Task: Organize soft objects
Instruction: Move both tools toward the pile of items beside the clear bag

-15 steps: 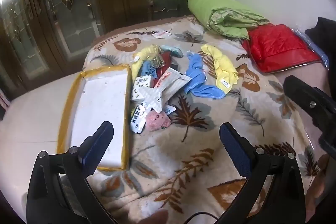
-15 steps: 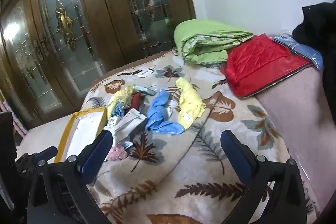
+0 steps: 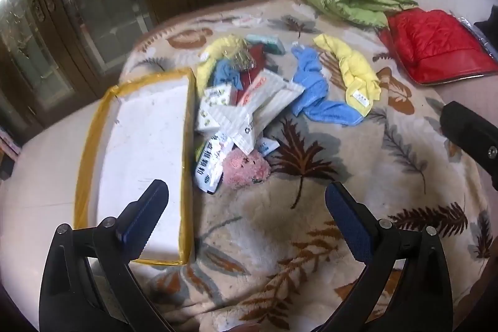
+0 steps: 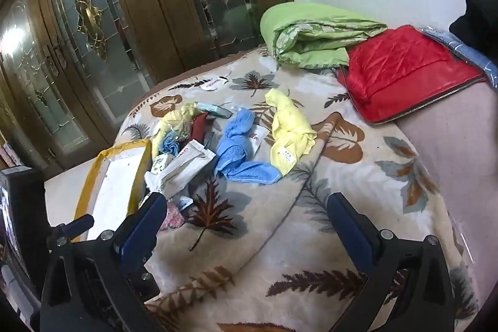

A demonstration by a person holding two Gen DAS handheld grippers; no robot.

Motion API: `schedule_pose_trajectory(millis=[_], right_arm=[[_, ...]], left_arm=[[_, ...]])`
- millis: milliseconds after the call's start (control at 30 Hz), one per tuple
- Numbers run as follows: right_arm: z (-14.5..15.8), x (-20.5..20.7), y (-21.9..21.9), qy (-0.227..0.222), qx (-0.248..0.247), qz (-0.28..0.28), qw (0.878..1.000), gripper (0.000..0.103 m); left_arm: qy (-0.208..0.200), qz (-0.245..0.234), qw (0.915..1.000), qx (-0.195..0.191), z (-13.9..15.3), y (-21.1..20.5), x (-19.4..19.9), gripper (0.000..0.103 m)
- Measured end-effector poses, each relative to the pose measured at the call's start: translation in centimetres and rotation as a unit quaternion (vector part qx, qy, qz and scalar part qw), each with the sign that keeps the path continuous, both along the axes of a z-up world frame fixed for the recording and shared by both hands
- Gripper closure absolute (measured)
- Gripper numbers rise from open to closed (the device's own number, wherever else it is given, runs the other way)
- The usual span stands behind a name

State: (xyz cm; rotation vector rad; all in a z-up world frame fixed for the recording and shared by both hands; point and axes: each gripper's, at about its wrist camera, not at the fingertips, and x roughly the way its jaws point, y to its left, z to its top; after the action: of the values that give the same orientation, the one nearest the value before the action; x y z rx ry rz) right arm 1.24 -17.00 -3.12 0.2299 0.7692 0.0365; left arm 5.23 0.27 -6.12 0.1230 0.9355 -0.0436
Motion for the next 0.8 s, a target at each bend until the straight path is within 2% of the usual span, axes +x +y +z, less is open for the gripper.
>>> schedule_pose_trajectory(millis=[233,267,433,533,800], right_arm=[[-2.3,1.3,0.0,0.025,0.022,0.019,0.999,0.0],[-2.4,1.4,-0.1,0.028,0.027,0.02,0.999,0.0],[-2.6,1.6,0.0,0.024,0.031,0.034,0.999,0.001],[-2.8,1.7,0.0,0.024,0.029,0.036,0.999,0.001],[-2.9,1.9,-0.1,0.029,0.041,0.045,0.998,0.001]], left_arm=[[0.031,-0.002,0.999,-0.033,-2.7,1.1,1.2,0.001],[0.025,0.0,0.9987,-0.044,-2.8,1.5,1.1,0.001],[0.012,0.014,0.999,-0.041,-3.1,1.8,1.0,0.001],[0.026,0.009,0.9985,-0.048,-3.4,1.8,1.1,0.001],[0.007,-0.003,0.9984,-0.057,-2.3,1.6,0.5,0.003]])
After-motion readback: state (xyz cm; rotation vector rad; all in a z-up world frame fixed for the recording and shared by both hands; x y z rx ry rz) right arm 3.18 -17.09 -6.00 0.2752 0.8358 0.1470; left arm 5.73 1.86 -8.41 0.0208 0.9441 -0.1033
